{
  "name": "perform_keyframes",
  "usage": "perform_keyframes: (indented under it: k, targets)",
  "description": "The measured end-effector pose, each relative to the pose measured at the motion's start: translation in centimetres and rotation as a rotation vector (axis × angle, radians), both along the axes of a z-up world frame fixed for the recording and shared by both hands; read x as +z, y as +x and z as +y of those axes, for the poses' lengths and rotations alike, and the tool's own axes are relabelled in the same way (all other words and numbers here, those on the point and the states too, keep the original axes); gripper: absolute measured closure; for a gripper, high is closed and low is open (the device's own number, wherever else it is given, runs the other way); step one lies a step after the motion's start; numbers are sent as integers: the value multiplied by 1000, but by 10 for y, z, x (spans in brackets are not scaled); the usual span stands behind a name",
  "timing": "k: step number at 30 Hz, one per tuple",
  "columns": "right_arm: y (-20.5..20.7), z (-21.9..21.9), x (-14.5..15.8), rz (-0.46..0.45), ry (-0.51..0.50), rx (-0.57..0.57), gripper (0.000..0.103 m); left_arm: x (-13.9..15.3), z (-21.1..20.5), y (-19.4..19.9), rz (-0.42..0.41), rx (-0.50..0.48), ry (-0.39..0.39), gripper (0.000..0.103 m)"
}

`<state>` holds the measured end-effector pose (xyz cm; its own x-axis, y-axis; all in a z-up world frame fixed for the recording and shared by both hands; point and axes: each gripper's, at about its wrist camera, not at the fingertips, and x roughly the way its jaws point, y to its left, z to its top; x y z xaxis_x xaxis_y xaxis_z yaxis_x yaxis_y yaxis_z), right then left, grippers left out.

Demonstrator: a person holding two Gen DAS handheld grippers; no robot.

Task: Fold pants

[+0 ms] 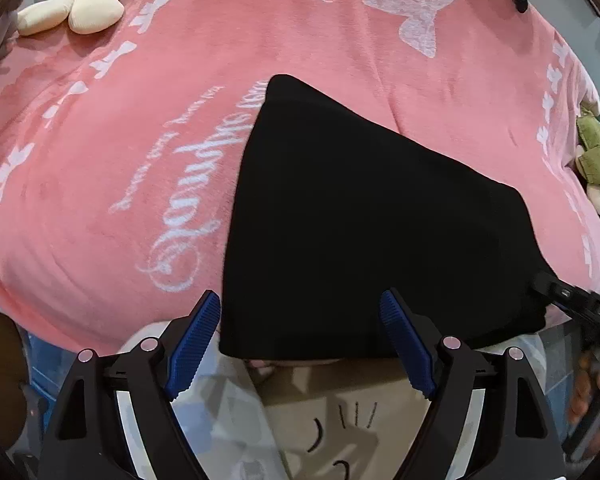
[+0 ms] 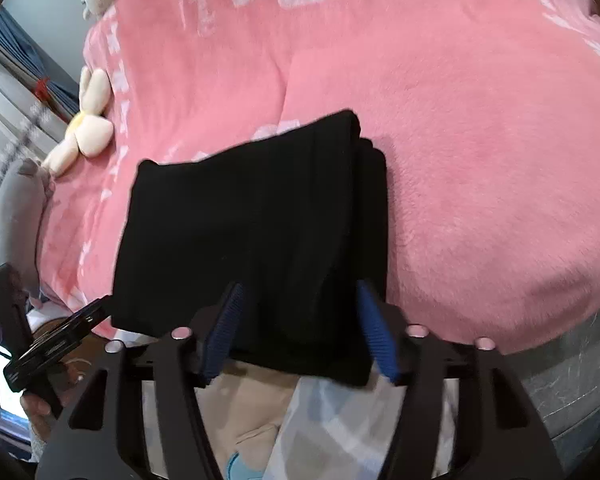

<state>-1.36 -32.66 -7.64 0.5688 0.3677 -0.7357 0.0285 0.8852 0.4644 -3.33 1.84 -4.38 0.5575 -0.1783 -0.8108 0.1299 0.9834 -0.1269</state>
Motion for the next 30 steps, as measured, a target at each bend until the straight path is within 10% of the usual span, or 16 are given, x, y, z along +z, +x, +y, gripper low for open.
perform_keyframes:
  k: [3, 9, 13, 21, 23, 30]
  targets:
    - [14, 12, -5, 31, -34, 16, 79, 0, 0, -3, 13, 1, -15, 23]
    - [7, 51, 117, -234, 60, 206, 89, 11, 12, -7, 1, 20, -40, 23]
    - [-10, 67, 174, -357, -71, 223, 89, 18, 20, -11, -18, 38, -59, 22]
    - [-15, -9, 2, 37, -40, -16, 82, 6, 28, -12, 12, 51, -57, 22]
    - [-21, -15, 9, 3, 52, -39, 81, 3, 24, -12, 22, 47, -33, 22]
    - [19, -8, 43, -87, -98, -68, 49, 9, 4, -10, -6, 16, -15, 22]
